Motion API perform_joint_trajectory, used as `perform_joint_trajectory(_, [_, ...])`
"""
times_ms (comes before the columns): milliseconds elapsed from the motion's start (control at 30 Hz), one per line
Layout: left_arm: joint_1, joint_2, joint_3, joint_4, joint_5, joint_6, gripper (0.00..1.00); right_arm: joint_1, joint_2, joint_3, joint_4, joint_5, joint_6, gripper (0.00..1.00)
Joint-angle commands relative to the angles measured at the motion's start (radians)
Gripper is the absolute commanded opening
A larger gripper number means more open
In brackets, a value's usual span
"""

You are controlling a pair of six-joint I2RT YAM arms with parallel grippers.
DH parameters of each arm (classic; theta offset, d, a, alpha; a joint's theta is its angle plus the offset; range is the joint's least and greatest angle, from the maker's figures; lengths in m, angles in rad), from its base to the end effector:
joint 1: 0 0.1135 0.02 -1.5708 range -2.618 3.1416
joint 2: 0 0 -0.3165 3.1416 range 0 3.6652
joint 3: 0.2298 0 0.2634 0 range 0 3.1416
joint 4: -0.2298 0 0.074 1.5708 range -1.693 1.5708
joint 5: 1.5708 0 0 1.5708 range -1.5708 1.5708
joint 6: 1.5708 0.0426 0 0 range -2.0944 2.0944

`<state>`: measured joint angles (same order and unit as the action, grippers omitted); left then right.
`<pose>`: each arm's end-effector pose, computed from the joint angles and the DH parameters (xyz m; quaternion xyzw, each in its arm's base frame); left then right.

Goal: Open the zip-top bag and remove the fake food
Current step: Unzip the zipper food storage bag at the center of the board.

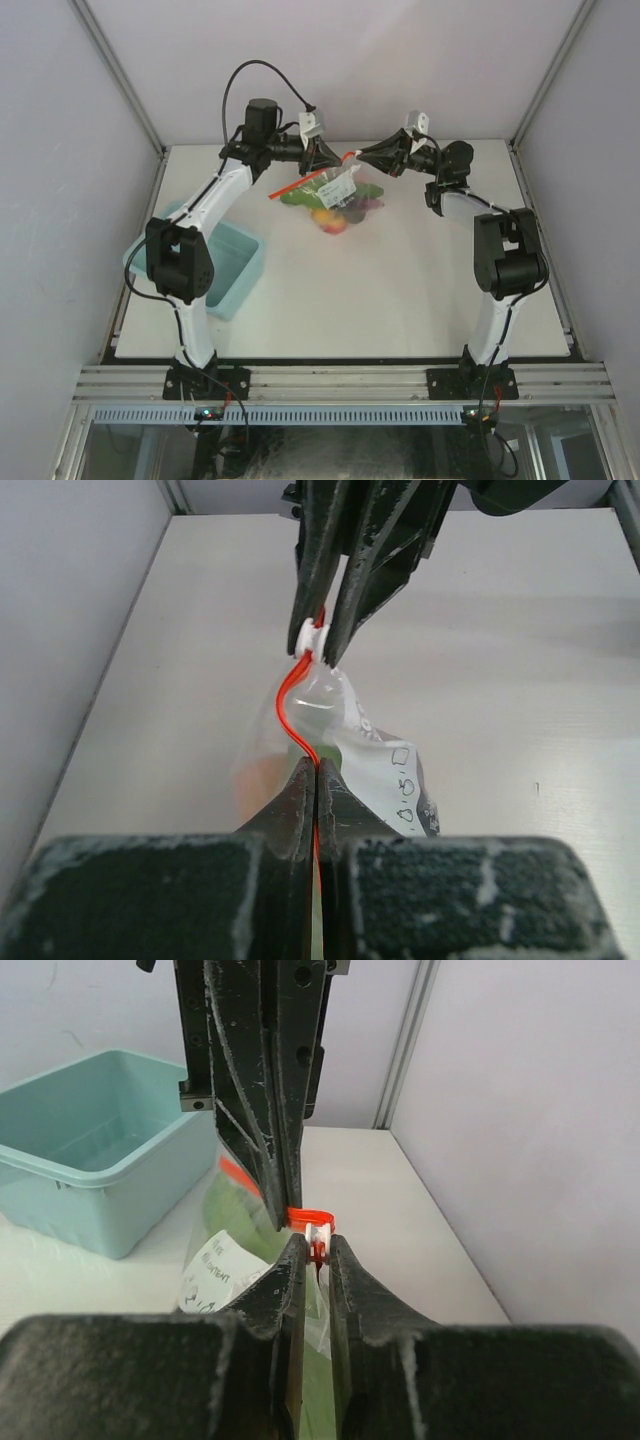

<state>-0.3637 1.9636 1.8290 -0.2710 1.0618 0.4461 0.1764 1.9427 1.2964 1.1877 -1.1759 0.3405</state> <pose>0.4451 -0.2092 0.3935 0.5397 0.5521 -0.4029 0.4915 0.4394 0.1183 0.3484 -0.4476 0.4478 0.4491 0.6304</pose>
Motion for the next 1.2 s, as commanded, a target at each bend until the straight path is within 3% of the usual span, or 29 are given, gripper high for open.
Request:
perform_joint_trajectory(0, [-0.033,-0.065,0.004,0.052,0.083,0.020,0.00,0.018,-0.056,-0.002,-0.019,0.010,-0.048,0.09])
perform_joint_trajectory(300, [-0.032,-0.071,0.025,-0.059,0.075,0.113,0.00,-0.011,-0.073,-0.013,-0.033,-0.018,-0.042,0.11])
perform_joint_trajectory(467, [-0.027,-0.070,0.034,-0.097,-0.017,0.139,0.01,-0.012,-0.089,-0.019,-0.033,-0.046,-0.034,0.07])
perform_joint_trajectory(633, [-0.028,-0.070,0.025,-0.019,-0.073,0.082,0.23,-0.013,-0.087,-0.020,-0.035,-0.045,-0.034,0.03])
perform_joint_trajectory(767, [-0.039,-0.086,-0.016,0.063,-0.114,0.060,0.33,-0.018,-0.086,-0.019,-0.045,-0.037,-0.034,0.02])
perform_joint_trajectory(1167, [-0.050,-0.092,-0.082,0.194,-0.082,0.042,0.31,-0.017,-0.088,-0.019,-0.056,-0.042,-0.037,0.02])
